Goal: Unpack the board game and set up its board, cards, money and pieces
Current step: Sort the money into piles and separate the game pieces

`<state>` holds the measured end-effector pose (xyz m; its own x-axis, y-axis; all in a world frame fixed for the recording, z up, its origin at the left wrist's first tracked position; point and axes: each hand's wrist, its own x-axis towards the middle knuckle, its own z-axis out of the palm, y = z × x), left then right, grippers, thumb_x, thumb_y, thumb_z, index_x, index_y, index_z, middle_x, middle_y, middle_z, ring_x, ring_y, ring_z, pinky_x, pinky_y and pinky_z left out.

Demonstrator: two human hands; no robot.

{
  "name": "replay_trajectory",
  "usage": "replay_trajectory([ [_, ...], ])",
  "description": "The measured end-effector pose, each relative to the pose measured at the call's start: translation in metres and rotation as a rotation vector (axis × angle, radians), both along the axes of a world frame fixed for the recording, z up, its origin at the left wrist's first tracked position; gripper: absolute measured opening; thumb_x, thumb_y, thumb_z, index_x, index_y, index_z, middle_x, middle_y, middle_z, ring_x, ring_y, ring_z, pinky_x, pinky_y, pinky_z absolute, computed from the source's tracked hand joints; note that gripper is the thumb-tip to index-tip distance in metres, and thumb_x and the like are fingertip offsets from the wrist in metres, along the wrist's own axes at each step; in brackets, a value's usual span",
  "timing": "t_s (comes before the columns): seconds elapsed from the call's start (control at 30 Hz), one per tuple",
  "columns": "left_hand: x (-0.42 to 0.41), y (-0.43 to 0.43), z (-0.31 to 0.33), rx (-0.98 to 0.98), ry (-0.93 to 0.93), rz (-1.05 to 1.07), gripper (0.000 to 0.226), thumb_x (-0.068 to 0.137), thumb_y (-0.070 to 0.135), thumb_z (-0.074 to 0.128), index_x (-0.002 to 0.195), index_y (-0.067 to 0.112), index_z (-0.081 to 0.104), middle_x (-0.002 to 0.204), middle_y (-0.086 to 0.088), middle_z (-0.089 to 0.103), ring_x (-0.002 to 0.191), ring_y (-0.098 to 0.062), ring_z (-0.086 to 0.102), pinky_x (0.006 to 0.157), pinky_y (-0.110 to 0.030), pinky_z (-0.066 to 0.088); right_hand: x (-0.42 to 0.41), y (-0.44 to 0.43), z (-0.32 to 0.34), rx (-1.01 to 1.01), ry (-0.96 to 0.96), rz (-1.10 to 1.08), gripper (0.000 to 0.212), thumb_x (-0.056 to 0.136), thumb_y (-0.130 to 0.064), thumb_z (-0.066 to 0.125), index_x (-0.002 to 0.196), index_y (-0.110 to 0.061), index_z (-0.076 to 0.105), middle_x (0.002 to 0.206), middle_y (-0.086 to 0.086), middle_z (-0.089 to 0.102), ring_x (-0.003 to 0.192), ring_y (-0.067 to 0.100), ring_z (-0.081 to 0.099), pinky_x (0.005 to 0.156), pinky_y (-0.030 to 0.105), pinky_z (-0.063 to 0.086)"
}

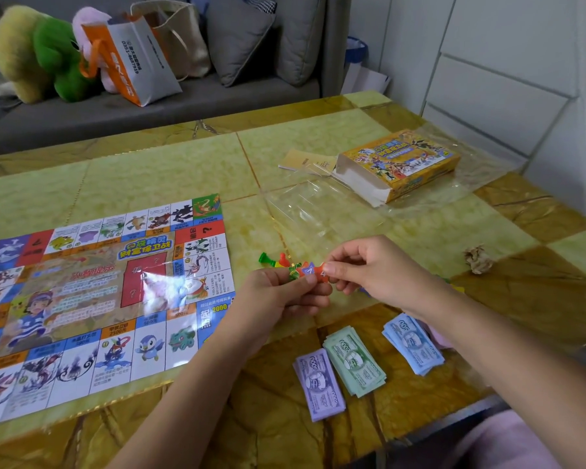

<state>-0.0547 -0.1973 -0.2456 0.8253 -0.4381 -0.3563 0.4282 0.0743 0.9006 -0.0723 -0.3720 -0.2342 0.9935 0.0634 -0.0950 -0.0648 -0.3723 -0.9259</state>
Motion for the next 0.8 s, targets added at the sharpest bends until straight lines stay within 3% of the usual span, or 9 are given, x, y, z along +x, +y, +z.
replay_trajectory([
  [0.1, -0.002, -0.002, 0.0, 0.057, -0.062, 0.036, 0.013, 0.089, 0.008, 0.061, 0.087, -0.001, 0.069, 0.079, -0.013, 0.074, 0.061, -0.01, 0.069, 0.054, -0.016, 0.055, 0.0, 0.003, -0.001, -0.125, -0.049, 0.044, 0.007, 0.092, -0.015, 0.061, 0.088, -0.013, 0.067, 0.067, -0.006, 0.063, 0.056, -0.001, 0.058, 0.057, 0.016, 0.048],
  [0.23, 0.003, 0.001, 0.004, 0.06, -0.151, 0.184, 0.016, 0.091, 0.007, 0.058, 0.083, -0.001, 0.068, 0.075, -0.012, 0.073, 0.061, -0.015, 0.07, 0.054, -0.018, 0.054, 0.005, -0.003, 0.0, -0.139, -0.131, -0.03, 0.01, 0.091, -0.014, 0.061, 0.091, -0.014, 0.071, 0.074, -0.005, 0.07, 0.059, 0.003, 0.062, 0.057, 0.014, 0.049],
  [0.3, 0.008, 0.009, 0.006, 0.096, -0.19, 0.226, 0.017, 0.091, 0.011, 0.059, 0.082, 0.001, 0.07, 0.077, -0.009, 0.074, 0.058, -0.011, 0.067, 0.052, -0.017, 0.051, 0.007, -0.012, -0.002, -0.297, -0.19, -0.04, 0.015, 0.09, -0.012, 0.063, 0.095, -0.021, 0.074, 0.079, -0.014, 0.068, 0.064, -0.004, 0.062, 0.061, 0.008, 0.045],
  [0.37, 0.009, 0.014, 0.008, 0.206, -0.254, 0.202, 0.017, 0.09, 0.015, 0.061, 0.084, 0.003, 0.071, 0.08, -0.005, 0.075, 0.045, -0.006, 0.053, 0.045, -0.014, 0.043, 0.008, -0.02, -0.004, -0.438, -0.225, -0.005, 0.019, 0.087, -0.011, 0.065, 0.095, -0.025, 0.075, 0.079, -0.023, 0.061, 0.071, -0.009, 0.058, 0.063, 0.004, 0.039],
  [0.43, 0.006, 0.014, 0.009, 0.295, -0.315, 0.142, 0.017, 0.089, 0.018, 0.063, 0.084, 0.004, 0.073, 0.08, -0.002, 0.075, 0.04, -0.006, 0.036, 0.042, -0.013, 0.033, 0.007, -0.025, -0.006, -0.473, -0.213, 0.047, 0.022, 0.087, -0.009, 0.065, 0.097, -0.026, 0.075, 0.08, -0.02, 0.058, 0.075, -0.001, 0.057, 0.064, 0.009, 0.037],
  [0.5, 0.001, 0.009, 0.008, 0.355, -0.361, 0.071, 0.016, 0.088, 0.02, 0.064, 0.081, 0.009, 0.075, 0.078, -0.002, 0.075, 0.041, -0.007, 0.033, 0.041, -0.014, 0.03, 0.006, -0.029, -0.008, -0.48, -0.188, 0.108, 0.025, 0.088, -0.009, 0.064, 0.101, -0.028, 0.074, 0.084, -0.016, 0.056, 0.077, 0.003, 0.055, 0.066, 0.013, 0.039],
  [0.63, -0.005, 0.002, 0.007, 0.511, -0.401, -0.07, 0.016, 0.09, 0.02, 0.063, 0.081, 0.016, 0.076, 0.043, 0.009, 0.057, 0.036, -0.003, 0.03, 0.037, -0.012, 0.023, 0.004, -0.031, -0.012, -0.5, -0.118, 0.182, 0.028, 0.091, -0.011, 0.061, 0.111, -0.028, 0.07, 0.091, -0.013, 0.052, 0.075, -0.002, 0.05, 0.067, 0.01, 0.038],
  [0.8, 0.003, 0.013, 0.007, 0.603, -0.365, -0.098, 0.018, 0.089, 0.027, 0.064, 0.081, 0.019, 0.077, 0.033, 0.011, 0.043, 0.032, -0.003, 0.033, 0.038, -0.012, 0.024, 0.003, -0.039, -0.01, -0.537, -0.055, 0.138, 0.027, 0.093, -0.016, 0.059, 0.114, -0.031, 0.068, 0.089, -0.009, 0.052, 0.076, 0.003, 0.049, 0.065, 0.015, 0.035],
])
